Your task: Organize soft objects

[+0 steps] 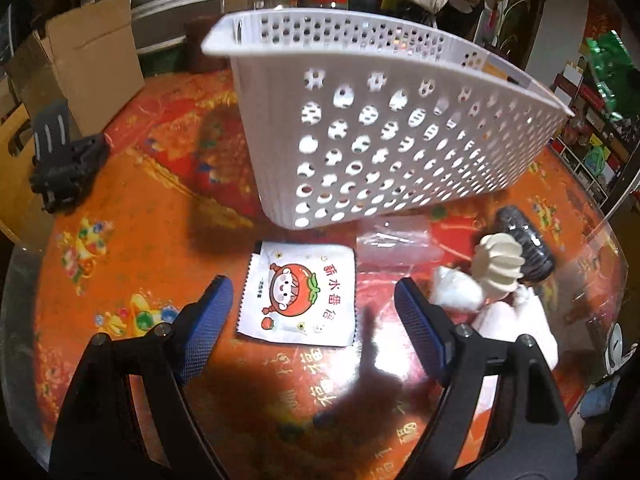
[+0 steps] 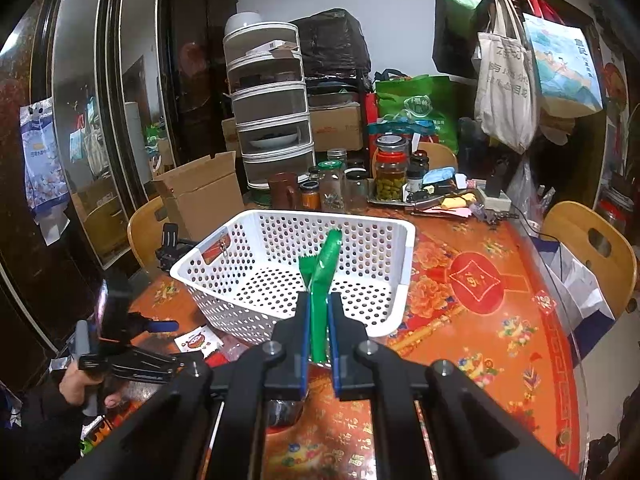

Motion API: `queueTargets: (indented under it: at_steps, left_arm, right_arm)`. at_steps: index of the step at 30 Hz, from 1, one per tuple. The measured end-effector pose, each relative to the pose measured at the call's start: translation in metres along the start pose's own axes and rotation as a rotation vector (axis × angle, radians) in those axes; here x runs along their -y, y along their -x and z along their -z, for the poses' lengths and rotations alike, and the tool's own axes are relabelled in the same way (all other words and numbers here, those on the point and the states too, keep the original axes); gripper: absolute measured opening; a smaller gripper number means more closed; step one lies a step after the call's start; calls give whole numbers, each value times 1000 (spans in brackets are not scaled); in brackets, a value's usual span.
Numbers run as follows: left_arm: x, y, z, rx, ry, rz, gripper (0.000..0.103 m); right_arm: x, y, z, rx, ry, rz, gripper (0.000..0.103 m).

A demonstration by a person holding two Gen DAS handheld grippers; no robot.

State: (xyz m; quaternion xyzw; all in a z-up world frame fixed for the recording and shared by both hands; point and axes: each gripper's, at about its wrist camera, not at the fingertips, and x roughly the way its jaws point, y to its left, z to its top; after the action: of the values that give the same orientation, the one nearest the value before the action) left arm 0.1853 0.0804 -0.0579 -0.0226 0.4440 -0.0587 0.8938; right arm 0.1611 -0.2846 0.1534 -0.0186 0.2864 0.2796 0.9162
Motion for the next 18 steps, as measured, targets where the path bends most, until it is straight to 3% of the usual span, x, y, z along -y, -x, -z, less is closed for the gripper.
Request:
queueTargets:
  at_steps: [6, 10, 12, 13, 17, 18]
  left_arm:
    - [8, -17, 0, -23, -28, -49, 72]
    - [11, -13, 0, -17, -22, -47, 43]
    - [13, -11, 2, -7, -29, -60, 40]
    - [20, -5, 4, -4, -37, -54, 29]
    - [33, 1, 7, 9, -61, -70, 18]
    - [34, 2, 8, 10, -58, -64, 10]
  right_arm:
    - [4, 3, 3, -2, -5, -1, 7]
    - [5, 4, 5, -2, -8, -5, 7]
    - [5, 4, 7, -3, -10, -7, 7]
    - [5, 4, 7, -3, -11, -9, 7]
    - [5, 4, 11, -5, -15, -13, 7]
    - [5, 5, 11, -6, -16, -14, 7]
